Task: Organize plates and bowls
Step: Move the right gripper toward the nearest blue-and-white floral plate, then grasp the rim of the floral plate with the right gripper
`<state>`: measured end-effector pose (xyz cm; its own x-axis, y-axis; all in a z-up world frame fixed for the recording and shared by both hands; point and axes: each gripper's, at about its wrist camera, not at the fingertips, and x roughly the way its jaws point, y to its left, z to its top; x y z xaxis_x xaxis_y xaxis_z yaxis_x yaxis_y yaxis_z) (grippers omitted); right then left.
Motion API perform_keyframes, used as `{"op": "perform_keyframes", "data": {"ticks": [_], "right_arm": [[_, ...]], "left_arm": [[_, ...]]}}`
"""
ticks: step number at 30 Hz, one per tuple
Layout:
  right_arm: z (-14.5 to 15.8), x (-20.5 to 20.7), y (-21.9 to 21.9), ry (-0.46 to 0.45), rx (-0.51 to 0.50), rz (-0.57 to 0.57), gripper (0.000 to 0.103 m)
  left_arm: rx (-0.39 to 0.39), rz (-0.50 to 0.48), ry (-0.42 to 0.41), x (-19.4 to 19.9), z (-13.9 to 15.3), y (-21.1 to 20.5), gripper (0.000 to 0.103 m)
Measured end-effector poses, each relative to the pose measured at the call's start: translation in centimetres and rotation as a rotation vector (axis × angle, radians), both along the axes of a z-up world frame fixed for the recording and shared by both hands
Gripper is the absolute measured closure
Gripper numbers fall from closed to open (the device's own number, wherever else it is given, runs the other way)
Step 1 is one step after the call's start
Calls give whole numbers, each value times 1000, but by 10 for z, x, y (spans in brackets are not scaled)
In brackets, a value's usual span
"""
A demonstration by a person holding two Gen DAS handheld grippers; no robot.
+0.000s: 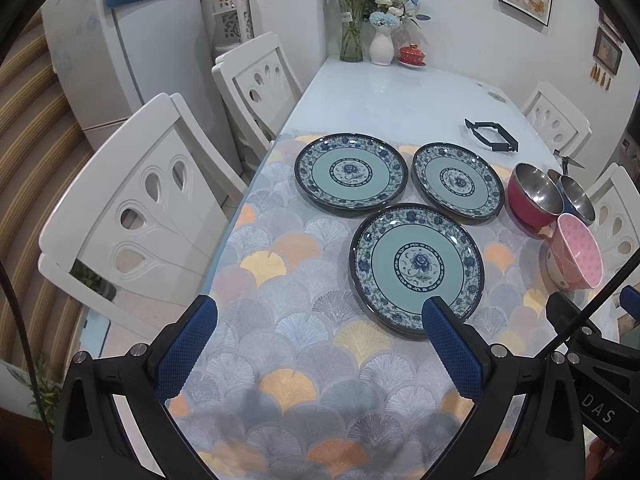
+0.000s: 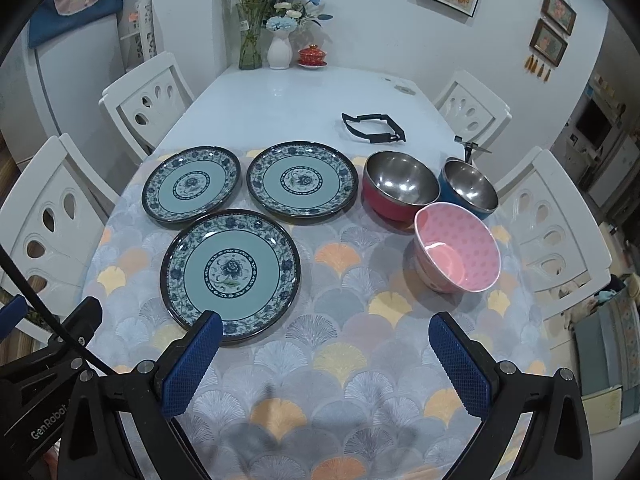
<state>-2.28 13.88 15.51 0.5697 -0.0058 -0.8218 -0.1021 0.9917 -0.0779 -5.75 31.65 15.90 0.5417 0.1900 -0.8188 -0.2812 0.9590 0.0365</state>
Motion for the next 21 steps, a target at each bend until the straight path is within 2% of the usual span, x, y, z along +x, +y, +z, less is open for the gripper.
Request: {"op": "perform_keyframes", "data": {"ticks": [8, 13, 16, 19, 21], "right_arm": [[-8, 7, -4, 34, 44, -4, 1], [-21, 17, -11, 60, 107, -1, 1], [-37, 25, -12, 112, 147, 3, 8], [-48, 33, -11, 116, 140, 11, 9], [-56, 41, -11, 119, 135, 23, 14]], "left_arm": [[-11, 6, 1, 5, -3, 4, 1], [-15, -13, -1, 26, -11, 7, 1], [-5, -31, 13, 41, -19, 6, 1], [-46, -46, 35, 51, -33, 10, 1], [-119, -77, 60, 58, -46, 14, 2]]}}
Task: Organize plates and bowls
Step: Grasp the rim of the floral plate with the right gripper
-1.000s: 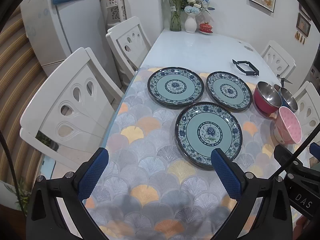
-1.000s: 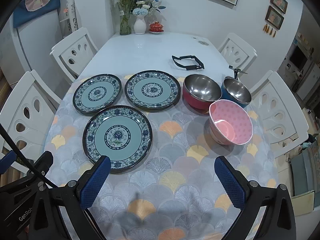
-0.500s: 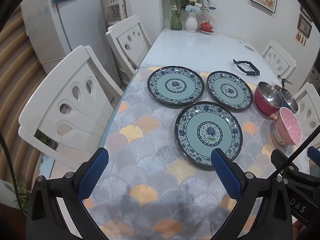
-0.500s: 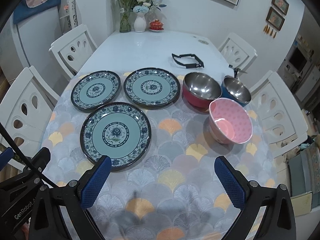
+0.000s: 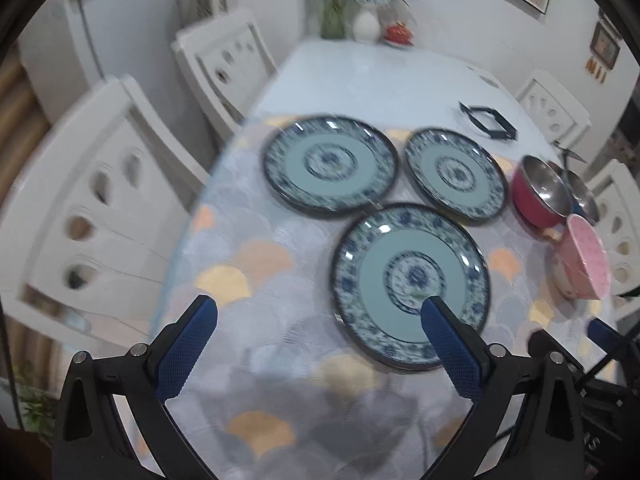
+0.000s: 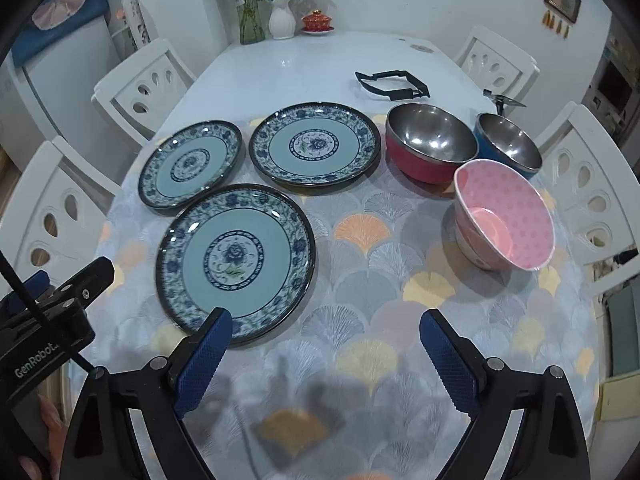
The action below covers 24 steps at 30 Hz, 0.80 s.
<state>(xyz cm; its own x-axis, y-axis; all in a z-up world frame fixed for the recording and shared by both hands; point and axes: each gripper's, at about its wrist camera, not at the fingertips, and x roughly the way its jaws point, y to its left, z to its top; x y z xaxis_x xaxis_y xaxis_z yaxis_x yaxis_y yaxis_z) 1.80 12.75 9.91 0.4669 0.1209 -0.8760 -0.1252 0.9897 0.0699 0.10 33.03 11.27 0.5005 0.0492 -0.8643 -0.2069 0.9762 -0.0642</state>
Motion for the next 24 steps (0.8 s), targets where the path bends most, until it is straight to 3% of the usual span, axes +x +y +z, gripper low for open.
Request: {"op": "perform_keyframes", "data": {"ticks": [3, 9, 14, 18, 19, 20, 24], "right_arm": [[-12, 14, -1, 14, -3, 8, 20], [-27, 46, 0, 54, 44, 40, 22], [-46, 72, 4, 111, 54, 81, 34], [-60, 85, 5, 146, 89, 108, 37], [-64, 87, 5, 153, 94, 111, 38], [-67, 89, 5, 160, 95, 113, 41], [-80, 97, 5, 200, 96, 115, 58]], "left_arm": [[-100, -28, 27, 9, -17, 7, 6], [-116, -54, 51, 26, -37, 13, 20], [-143, -60, 106, 41, -59, 21, 46], [-199, -49, 109, 46, -69, 30, 53], [-202, -51, 112, 47, -70, 31, 62], [-215, -57, 116, 48, -72, 32, 70], [-238, -72, 134, 50, -81, 32, 84]]}}
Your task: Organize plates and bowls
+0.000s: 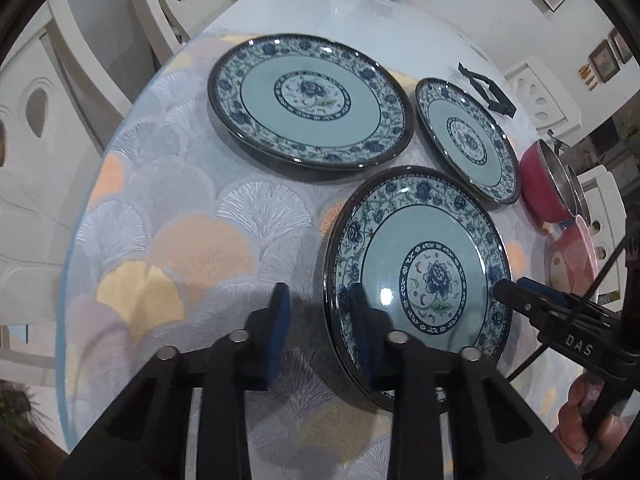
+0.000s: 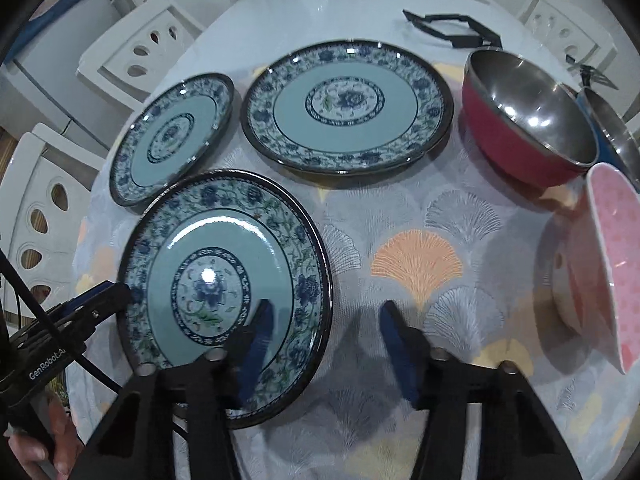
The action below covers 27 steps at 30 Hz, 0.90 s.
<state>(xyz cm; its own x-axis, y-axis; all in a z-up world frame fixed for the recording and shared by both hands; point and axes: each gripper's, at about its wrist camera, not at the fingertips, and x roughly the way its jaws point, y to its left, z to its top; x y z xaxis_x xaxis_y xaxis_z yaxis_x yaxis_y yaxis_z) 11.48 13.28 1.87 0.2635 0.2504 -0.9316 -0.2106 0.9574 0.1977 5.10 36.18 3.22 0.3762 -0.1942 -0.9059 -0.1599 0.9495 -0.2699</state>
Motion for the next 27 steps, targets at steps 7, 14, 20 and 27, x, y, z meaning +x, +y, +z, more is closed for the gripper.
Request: {"op": "perform_keyframes", "data": {"ticks": [7, 14, 20, 27], "right_arm": [[-9, 3, -3, 35, 75, 13, 67], [-9, 5, 0, 38, 109, 40, 71], [17, -11, 19, -84, 14, 145, 72], [64, -41, 21, -164, 45, 167, 71]], "left_arm": [[-76, -14, 0, 1, -6, -1, 87], [-106, -36, -11, 3, -7, 1, 88], [-85, -40, -65, -6, 10, 2, 87], [-48, 1, -175, -35, 64, 8, 87]]}}
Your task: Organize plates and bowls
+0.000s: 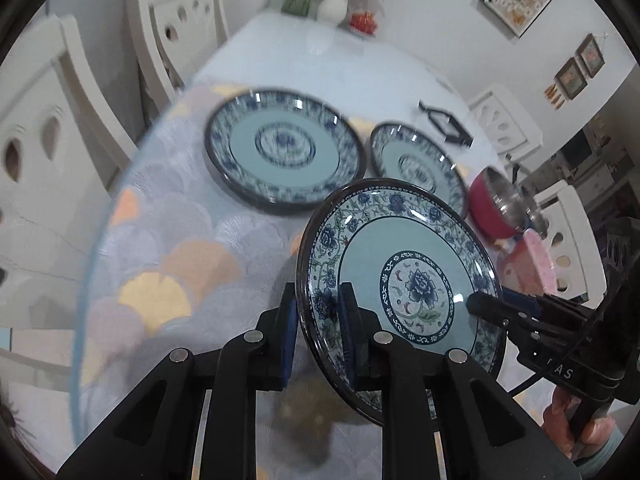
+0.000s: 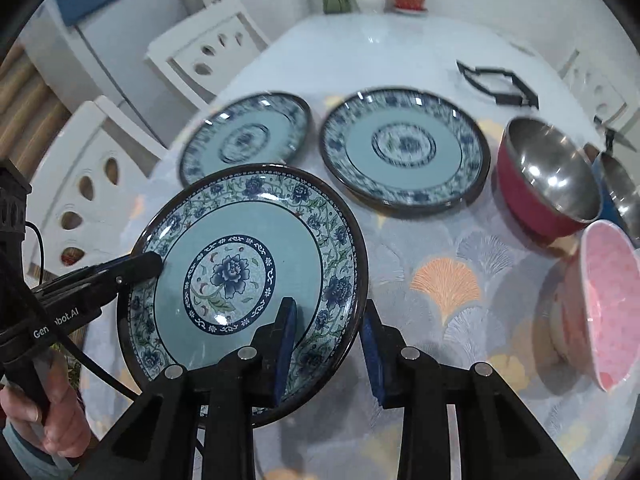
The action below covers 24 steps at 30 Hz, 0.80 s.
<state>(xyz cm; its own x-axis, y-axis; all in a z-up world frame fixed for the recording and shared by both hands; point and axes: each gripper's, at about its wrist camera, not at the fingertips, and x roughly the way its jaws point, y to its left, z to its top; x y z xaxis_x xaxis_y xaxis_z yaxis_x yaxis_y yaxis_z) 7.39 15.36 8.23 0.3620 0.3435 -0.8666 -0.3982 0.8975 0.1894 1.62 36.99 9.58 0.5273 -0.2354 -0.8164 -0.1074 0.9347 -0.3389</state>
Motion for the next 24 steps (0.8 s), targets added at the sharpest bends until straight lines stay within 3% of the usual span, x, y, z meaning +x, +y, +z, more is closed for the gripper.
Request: {"op": "perform_keyframes", "data": {"ticks": [6, 11, 24], "right_arm": [[44, -42, 2, -82, 32, 37, 71], [57, -75, 8, -98, 46, 77, 71], [8, -119, 13, -4, -29, 124, 70]], "left_arm": [[10, 42, -95, -39, 43, 7, 87], [17, 72, -114, -63, 52, 13, 87], [14, 84, 6, -108, 1, 11, 87]]}}
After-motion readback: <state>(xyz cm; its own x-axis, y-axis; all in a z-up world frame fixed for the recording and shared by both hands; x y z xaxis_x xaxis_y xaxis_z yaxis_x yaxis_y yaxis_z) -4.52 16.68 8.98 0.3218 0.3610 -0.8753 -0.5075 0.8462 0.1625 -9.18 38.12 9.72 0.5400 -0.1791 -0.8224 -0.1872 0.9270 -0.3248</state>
